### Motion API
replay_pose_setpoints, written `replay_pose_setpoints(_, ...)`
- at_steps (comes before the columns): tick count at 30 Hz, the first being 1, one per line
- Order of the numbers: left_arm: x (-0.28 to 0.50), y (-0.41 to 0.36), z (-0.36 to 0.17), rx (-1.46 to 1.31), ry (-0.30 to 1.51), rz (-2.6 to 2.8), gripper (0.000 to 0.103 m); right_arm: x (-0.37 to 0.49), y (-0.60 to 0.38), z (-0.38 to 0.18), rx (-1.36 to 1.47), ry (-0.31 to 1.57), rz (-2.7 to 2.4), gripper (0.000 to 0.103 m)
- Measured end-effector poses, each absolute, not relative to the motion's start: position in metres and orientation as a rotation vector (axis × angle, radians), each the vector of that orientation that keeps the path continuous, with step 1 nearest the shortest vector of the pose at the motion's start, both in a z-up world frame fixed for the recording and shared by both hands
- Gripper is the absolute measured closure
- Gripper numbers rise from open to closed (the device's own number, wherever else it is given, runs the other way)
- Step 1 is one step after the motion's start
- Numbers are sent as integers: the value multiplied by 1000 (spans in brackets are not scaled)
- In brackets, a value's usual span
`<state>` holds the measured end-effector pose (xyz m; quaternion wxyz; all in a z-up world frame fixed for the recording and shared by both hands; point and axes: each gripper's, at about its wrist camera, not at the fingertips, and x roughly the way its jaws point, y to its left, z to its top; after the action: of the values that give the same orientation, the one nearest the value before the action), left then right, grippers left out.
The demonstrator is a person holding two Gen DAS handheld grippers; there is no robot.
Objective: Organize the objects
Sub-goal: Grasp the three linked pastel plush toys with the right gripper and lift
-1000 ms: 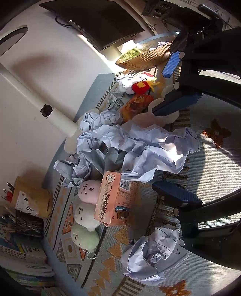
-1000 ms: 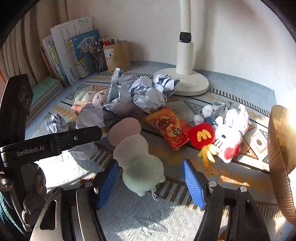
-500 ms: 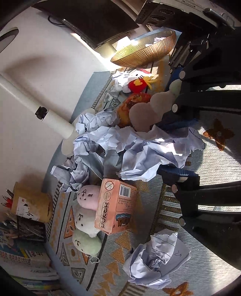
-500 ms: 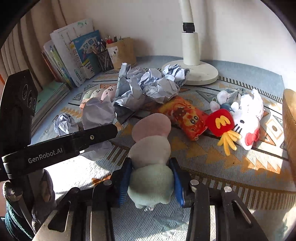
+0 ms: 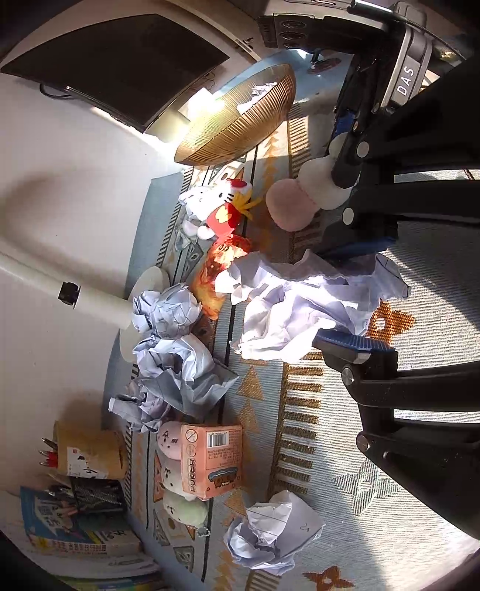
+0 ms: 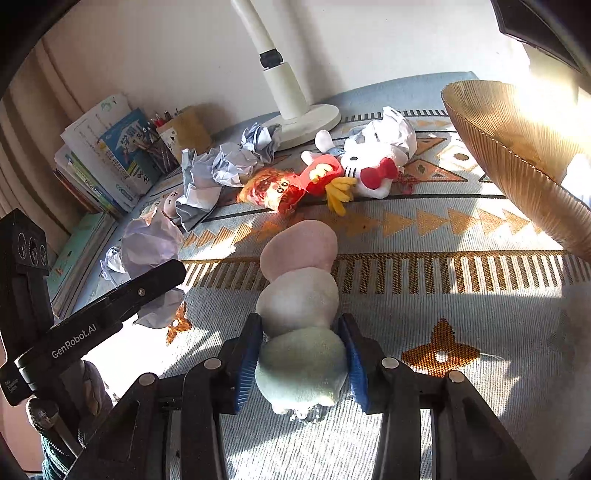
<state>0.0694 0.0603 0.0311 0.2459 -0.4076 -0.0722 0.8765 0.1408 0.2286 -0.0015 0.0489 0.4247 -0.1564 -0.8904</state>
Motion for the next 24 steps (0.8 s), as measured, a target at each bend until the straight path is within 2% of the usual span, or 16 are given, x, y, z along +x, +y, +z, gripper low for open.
replay_pose_setpoints(1, 70, 60, 31, -1107, -191, 2400, 70, 143, 227, 2, 1269, -448, -2733, 61)
replay_pose_setpoints(2, 69, 60, 30, -1109, -187, 2402, 70, 145, 224, 4, 1258, -416, -2754, 54)
replay_pose_setpoints(3, 70, 61, 30, -1110, -182, 2402, 70, 146, 220, 6, 1254, -382, -2773, 42)
replay_pose_setpoints(5, 70, 62, 30, -1103, -170, 2396, 70, 146, 212, 9, 1240, -296, -2820, 37)
replay_pose_setpoints(10, 73, 67, 29, -1103, -136, 2404, 70, 130, 192, 2, 1339, -67, -2883, 41)
replay_pose_setpoints(11, 73, 67, 29, -1102, -132, 2408, 70, 129, 192, -1, 1360, -61, -2878, 53)
replay_pose_setpoints(12, 74, 67, 29, -1099, -130, 2411, 70, 127, 192, -4, 1385, -57, -2876, 56)
replay_pose_setpoints(17, 75, 67, 30, -1097, -129, 2418, 70, 130, 201, 13, 1234, -189, -2894, 57)
replay_pose_setpoints(24, 74, 65, 30, -1102, -144, 2414, 69, 124, 208, 0, 1308, -265, -2891, 57)
